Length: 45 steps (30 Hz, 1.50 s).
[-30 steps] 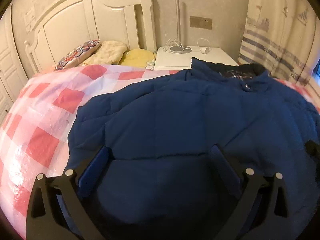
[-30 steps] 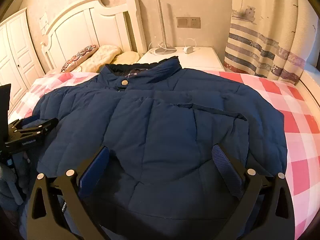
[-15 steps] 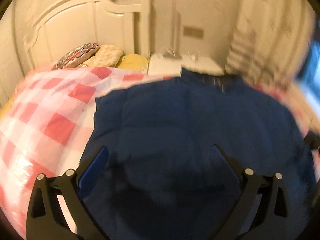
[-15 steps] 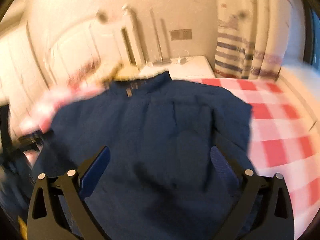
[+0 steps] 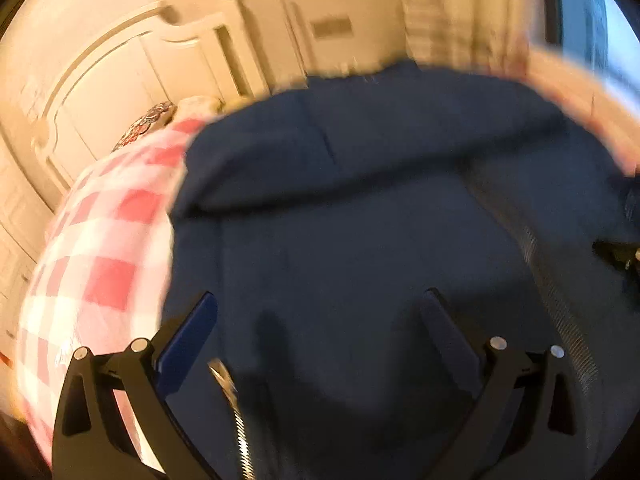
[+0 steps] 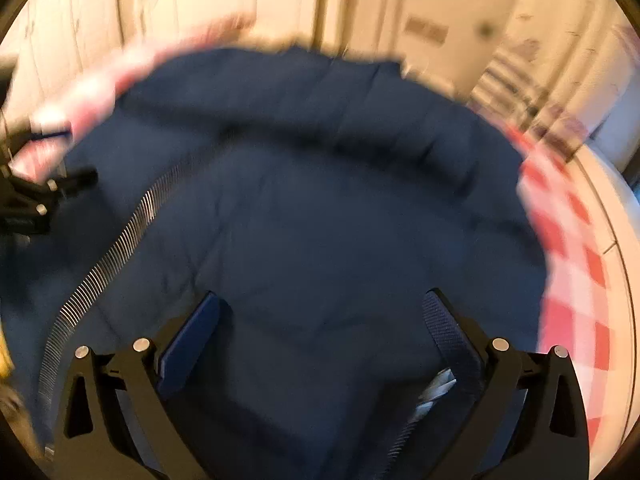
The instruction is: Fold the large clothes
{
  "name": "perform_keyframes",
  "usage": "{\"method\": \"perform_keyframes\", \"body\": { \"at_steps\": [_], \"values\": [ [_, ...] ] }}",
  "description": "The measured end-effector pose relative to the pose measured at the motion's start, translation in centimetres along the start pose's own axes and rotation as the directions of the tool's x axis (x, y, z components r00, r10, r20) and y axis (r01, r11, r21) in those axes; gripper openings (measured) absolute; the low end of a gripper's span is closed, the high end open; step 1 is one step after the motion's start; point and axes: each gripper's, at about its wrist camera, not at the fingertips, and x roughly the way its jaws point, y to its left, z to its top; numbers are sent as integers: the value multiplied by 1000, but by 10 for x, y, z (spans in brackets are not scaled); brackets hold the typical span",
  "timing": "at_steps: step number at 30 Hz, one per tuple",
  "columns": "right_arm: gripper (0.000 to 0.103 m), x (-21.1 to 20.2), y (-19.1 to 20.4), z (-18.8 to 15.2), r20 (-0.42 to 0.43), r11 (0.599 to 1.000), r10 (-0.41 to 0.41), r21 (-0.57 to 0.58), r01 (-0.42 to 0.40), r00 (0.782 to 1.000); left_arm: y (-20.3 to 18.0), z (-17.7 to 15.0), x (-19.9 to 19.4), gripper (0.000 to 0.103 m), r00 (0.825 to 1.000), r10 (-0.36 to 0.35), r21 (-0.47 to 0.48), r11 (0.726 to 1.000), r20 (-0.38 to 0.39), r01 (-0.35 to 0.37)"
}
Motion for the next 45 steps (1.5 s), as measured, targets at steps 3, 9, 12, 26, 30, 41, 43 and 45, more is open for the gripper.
{"method": "perform_keyframes", "body": {
  "at_steps": [3,9,12,26,30,41,43,45],
  "values": [
    [98,-1,-10,0,-4,998,11,56,-10,1000,3,1,3,101,1000,10,-28,1000,-15,-10],
    [98,-23,-10,-18,11,996,-2,85,1,1000,9,-5,2,101,1000,11,-50,999,-17,-11],
    [99,-24,-18,-32,15,993,8,121,-10,1000,12,-5,4,101,1000,-4,-64,998,-29,3],
    [99,-40,18,-54,56,997,13,71,-17,998,15,-50,-33,101,999,18,-103,994,-47,-23],
    [98,-43,15,-56,66,995,18,93,-25,998,25,-64,-37,101,999,-26,-140,990,-45,19],
    [98,-63,49,-84,118,999,54,-2,-54,992,16,-110,-74,101,999,-32,-112,993,10,33],
    [98,-76,42,-89,106,1000,14,-3,-13,994,29,-120,-84,101,998,-60,-145,987,10,61],
    [98,-91,27,-102,124,999,-10,36,5,992,44,-135,-97,101,997,-64,-167,983,36,69]
  ]
}}
